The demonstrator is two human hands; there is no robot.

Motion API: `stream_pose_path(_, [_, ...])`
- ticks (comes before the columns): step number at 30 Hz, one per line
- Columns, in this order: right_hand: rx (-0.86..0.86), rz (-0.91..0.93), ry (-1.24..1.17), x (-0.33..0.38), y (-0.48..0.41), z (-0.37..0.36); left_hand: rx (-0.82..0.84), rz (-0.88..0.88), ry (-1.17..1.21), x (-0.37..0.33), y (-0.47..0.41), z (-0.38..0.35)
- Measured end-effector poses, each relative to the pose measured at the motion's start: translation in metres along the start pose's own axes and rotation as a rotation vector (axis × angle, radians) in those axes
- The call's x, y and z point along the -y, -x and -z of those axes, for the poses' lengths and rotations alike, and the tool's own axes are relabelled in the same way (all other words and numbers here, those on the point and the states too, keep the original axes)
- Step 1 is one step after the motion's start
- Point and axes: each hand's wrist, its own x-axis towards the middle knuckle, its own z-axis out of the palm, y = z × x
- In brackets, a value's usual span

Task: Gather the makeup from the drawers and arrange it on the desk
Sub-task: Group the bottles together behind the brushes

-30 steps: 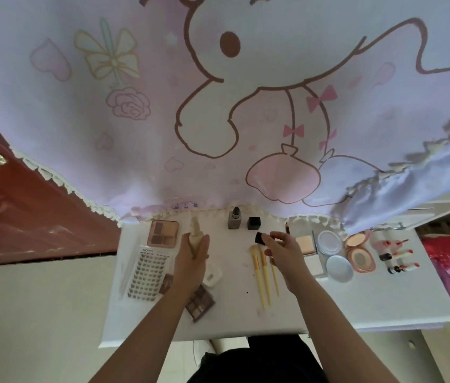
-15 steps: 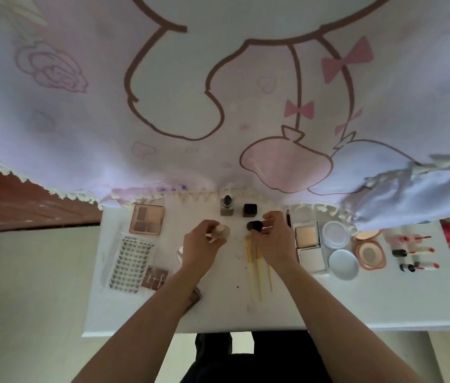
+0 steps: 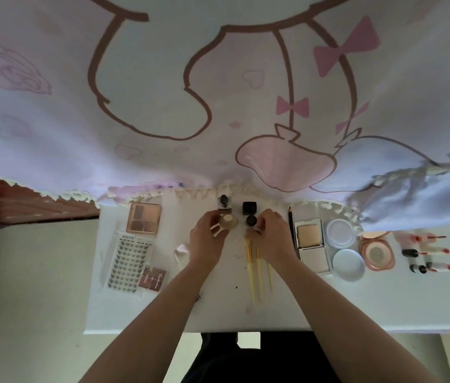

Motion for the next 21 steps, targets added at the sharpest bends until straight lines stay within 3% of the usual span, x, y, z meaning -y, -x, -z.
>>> stream_pose_path(7, [-0.080, 0.034, 0.082, 0.007, 0.033, -0.005, -0.092, -0.105, -0.246, 0.029, 0.025, 0.044])
stream_pose_path(11, [0.064, 0.139, 0.129, 0.018, 0.051, -0.029, -0.130, -0.155, -0.377, 0.056, 0.042, 0.081])
stream_pose_path(17, [0.310, 0.028, 0.177, 0.040, 0.074, -0.077, 0.066, -0.065, -0.464, 0.098, 0.071, 0.116])
stream_pose_path(21, [0.276, -0.058, 0.189, 0.045, 0.083, -0.103, 0.193, -0.036, -0.393, 0.105, 0.077, 0.125])
